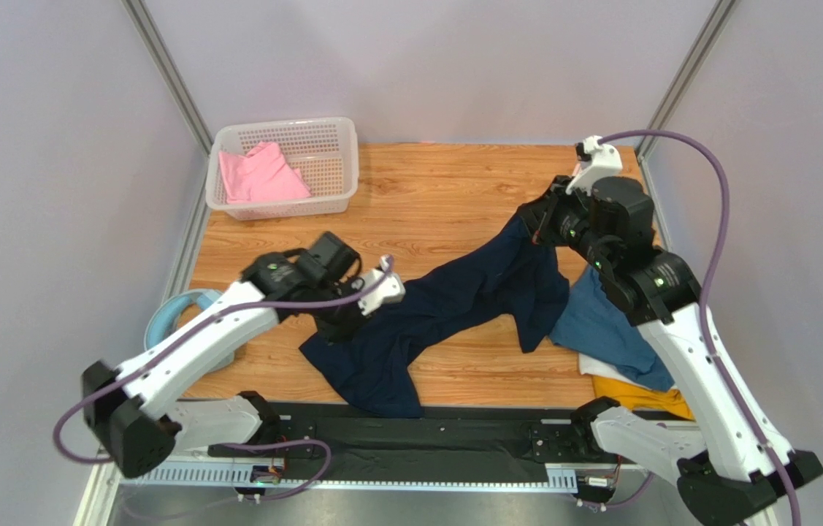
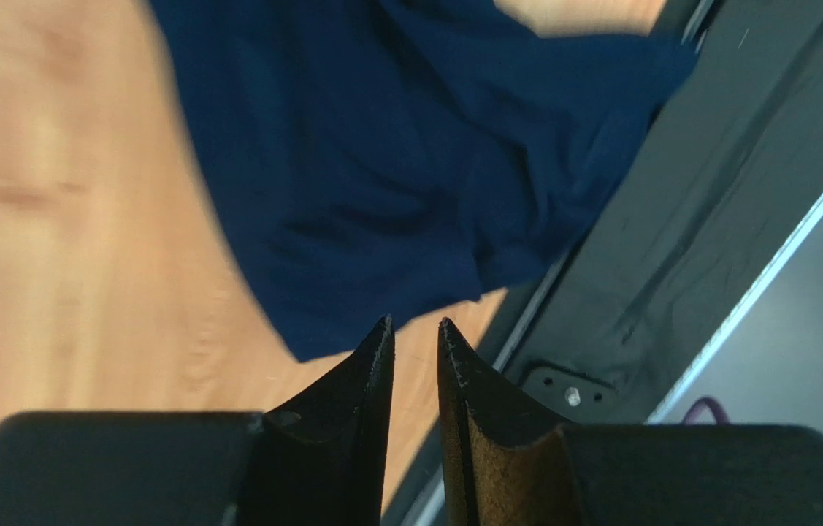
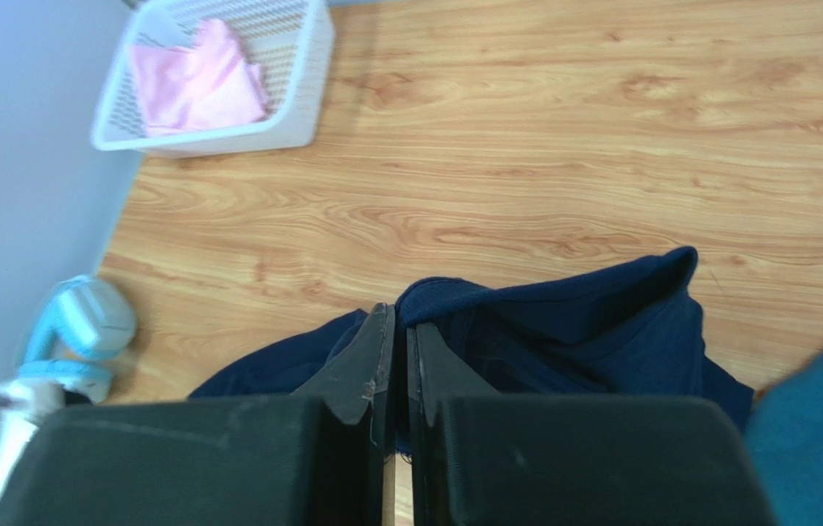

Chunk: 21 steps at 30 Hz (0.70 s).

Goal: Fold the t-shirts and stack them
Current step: Flatten out the tshirt

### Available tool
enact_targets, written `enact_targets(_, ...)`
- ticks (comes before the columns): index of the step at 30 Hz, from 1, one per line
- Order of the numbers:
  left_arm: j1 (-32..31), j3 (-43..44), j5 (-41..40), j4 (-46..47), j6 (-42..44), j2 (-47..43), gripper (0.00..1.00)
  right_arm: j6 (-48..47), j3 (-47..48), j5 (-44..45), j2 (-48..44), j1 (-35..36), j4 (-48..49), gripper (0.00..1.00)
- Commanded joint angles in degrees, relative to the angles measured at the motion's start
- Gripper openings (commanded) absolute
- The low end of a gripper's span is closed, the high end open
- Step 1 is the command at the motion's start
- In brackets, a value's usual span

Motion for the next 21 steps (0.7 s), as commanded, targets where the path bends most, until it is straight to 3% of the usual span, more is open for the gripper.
enact_targets(1,-2.2,-5.2,-0.8,3.3,1.6,4.2,0.27,-1.9,0.8,4.9,8.8,-1.8,5.1,0.00)
enact_targets(8,-2.8,-10.0,-5.0,5.3,3.1,6.1,0.29,-0.3,-1.5,1.4,18.9,-5.8,9.9,0.00)
enact_targets(12,-4.9,-10.6,-5.3,5.5,3.4,5.1,0.47,0.1,-1.8,0.4,22.0,-7.3,11.6,0.00)
enact_targets(16,-10.4,-13.8,-9.4,7.6,4.8,6.2,0.48,1.4,-0.4,-0.9,26.3,-9.4,12.3,0.00)
enact_targets(21,-11.9,-15.5,-11.1,9.9,4.5,8.9,0.48,2.0,3.2,-3.4,33.6,-11.4,13.1,0.00)
